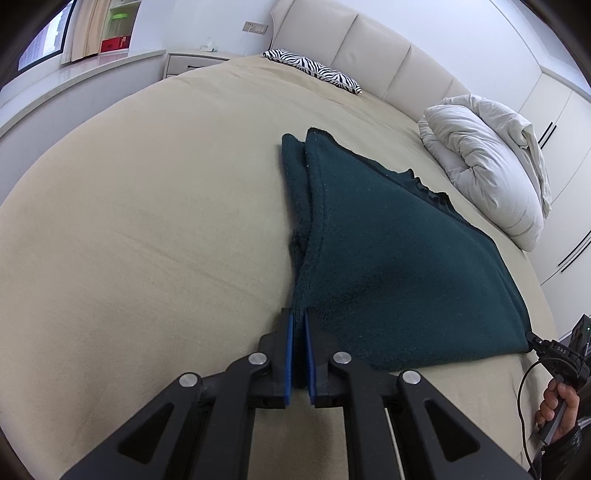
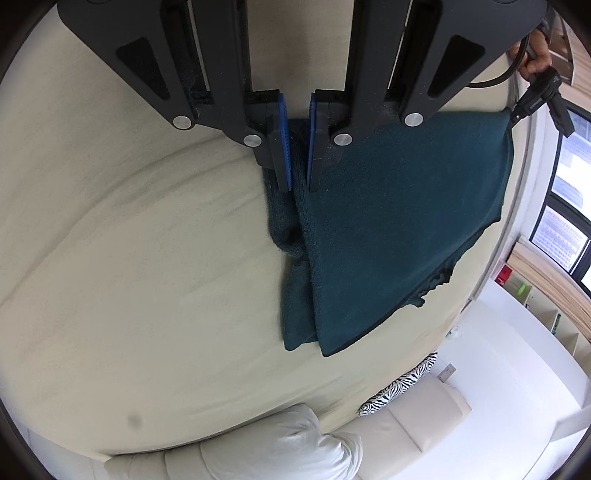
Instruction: Fold small clothes
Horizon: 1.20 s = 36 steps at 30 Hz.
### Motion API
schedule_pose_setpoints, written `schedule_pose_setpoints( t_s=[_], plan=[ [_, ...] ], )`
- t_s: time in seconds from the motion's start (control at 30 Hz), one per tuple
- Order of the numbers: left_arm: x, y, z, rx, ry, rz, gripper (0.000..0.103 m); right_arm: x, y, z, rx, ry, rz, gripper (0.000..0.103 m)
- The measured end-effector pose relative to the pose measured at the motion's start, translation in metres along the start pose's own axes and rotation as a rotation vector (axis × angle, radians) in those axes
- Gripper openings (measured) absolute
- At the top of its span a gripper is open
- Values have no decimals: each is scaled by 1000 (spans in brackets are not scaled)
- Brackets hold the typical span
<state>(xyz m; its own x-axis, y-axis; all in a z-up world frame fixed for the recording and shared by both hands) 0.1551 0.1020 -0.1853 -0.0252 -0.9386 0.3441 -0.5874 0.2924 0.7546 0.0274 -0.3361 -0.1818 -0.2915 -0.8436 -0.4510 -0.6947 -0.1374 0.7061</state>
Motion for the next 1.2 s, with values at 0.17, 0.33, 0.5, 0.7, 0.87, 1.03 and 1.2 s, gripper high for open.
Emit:
schedule_pose_setpoints(
  t_s=[0.17,0.33,0.5,0.7,0.87,1.03,1.2],
  plan=[
    [-3,1,-2,-9,13,16,8,2,-1,0,-9,-5,7,6],
    [-2,1,-6,-14,-2,10,7,-4,7,-3,-3,0,17,5],
    [-2,1,-6,-13,-3,10,8,-1,10,-1,-6,-20,20,5],
    [-4,-1,-4,-15,7,20,8,15,-4,8,-17,-65,15,4],
    [-4,-1,-3,-14,10,26,8,11,1,10,-15,-59,30,4],
    [-5,0,-3,-14,12,30,9,13,-6,11,-31,-49,37,4],
    [-6,0,-2,-13,17,31,10,11,-14,9,-51,-30,31,4]
  ],
)
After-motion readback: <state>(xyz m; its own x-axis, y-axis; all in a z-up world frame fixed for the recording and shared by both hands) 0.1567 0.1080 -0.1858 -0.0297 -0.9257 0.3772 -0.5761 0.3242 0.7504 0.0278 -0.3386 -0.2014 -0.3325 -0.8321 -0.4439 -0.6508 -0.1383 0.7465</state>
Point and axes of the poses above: each gripper's, at about its wrist camera, not at the fingertips, and y roughly against the way its jaws point, x to its right, z to its underside, the point moved 5 cm from there along -y, roughly the way its jaws point, and after that the axes turned 1 degree about -z, right-handed, at the moved point
